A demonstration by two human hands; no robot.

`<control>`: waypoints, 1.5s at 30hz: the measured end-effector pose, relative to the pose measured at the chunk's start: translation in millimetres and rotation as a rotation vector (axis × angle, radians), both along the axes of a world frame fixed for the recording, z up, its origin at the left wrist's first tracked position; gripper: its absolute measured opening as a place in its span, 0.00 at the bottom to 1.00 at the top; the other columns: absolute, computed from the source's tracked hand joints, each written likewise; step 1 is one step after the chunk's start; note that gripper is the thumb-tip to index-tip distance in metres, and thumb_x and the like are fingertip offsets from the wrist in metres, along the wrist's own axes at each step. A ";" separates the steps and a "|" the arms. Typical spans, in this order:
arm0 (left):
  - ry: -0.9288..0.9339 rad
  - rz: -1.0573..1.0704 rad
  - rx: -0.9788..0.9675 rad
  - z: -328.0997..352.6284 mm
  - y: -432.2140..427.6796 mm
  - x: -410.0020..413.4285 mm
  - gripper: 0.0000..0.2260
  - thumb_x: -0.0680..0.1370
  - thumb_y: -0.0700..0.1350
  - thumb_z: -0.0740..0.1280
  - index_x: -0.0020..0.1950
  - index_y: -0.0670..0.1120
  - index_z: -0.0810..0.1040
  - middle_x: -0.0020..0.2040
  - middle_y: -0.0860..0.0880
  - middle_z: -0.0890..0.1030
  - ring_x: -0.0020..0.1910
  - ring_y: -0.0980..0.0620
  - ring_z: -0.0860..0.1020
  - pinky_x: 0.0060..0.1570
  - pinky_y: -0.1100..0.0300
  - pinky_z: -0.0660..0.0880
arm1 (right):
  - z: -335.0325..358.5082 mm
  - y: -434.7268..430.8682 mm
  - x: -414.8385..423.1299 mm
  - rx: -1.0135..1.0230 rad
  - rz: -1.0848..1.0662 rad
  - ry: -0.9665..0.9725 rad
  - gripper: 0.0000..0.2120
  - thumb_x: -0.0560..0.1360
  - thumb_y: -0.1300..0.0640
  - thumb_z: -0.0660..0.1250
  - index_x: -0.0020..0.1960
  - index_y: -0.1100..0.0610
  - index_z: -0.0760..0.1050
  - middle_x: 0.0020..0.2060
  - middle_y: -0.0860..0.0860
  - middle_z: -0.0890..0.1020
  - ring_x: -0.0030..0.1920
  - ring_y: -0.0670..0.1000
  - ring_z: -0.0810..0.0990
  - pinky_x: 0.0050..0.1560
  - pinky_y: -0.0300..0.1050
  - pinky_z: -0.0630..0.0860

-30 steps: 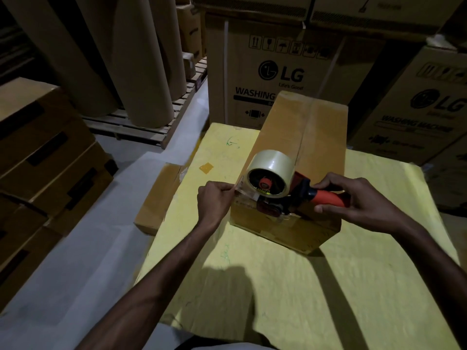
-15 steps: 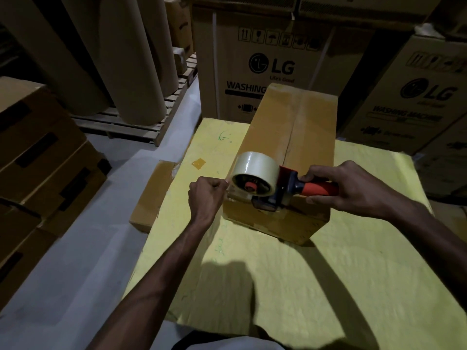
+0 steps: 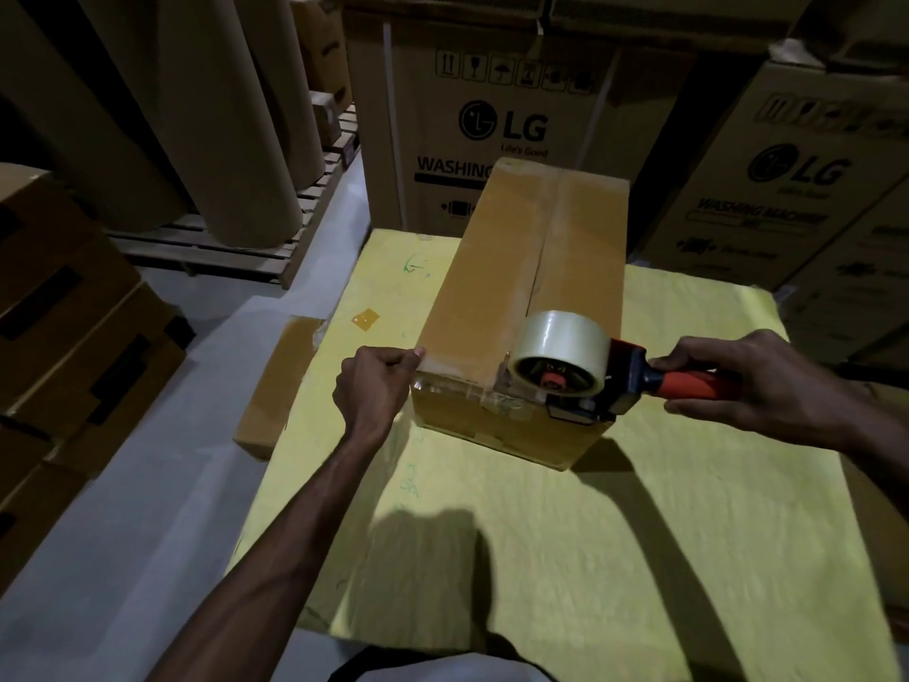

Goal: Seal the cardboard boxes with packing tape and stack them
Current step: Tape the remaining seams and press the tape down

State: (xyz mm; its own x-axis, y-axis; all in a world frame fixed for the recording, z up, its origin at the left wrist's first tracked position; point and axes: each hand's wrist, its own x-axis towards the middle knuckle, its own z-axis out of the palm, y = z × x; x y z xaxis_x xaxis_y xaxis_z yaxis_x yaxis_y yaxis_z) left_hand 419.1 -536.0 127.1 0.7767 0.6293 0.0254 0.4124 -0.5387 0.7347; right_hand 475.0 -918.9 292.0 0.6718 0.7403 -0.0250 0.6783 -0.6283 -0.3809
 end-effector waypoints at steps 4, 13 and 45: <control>-0.128 -0.001 0.171 -0.1 -15.5 -4.8 0.13 0.82 0.55 0.69 0.64 0.54 0.85 0.55 0.50 0.87 0.56 0.44 0.83 0.49 0.54 0.75 | -2.7 1.9 -1.5 -0.041 -0.022 -0.012 0.18 0.71 0.46 0.77 0.58 0.38 0.76 0.43 0.36 0.82 0.39 0.37 0.82 0.35 0.33 0.74; -0.167 -0.724 0.479 -40.2 -103.5 -29.1 0.30 0.83 0.66 0.58 0.78 0.49 0.72 0.78 0.48 0.70 0.82 0.46 0.59 0.82 0.46 0.49 | -6.6 3.2 -2.1 -0.091 -0.021 0.006 0.19 0.72 0.47 0.78 0.60 0.40 0.77 0.42 0.32 0.80 0.41 0.36 0.80 0.37 0.38 0.73; -0.379 -0.801 0.866 -67.9 -106.9 12.0 0.44 0.75 0.37 0.73 0.85 0.47 0.52 0.84 0.43 0.57 0.83 0.44 0.55 0.80 0.36 0.47 | -16.4 -80.1 -31.6 -0.103 -0.216 -0.070 0.16 0.70 0.42 0.75 0.56 0.40 0.77 0.33 0.31 0.77 0.34 0.38 0.79 0.30 0.42 0.75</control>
State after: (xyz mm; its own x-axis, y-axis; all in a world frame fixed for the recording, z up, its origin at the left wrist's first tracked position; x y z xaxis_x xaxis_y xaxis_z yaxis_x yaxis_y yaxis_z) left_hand 431.1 -642.9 59.3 0.7879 -0.3550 0.5032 -0.4173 -0.9087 0.0124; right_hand 443.4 -999.0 275.6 0.8166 0.5757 -0.0413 0.5468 -0.7945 -0.2641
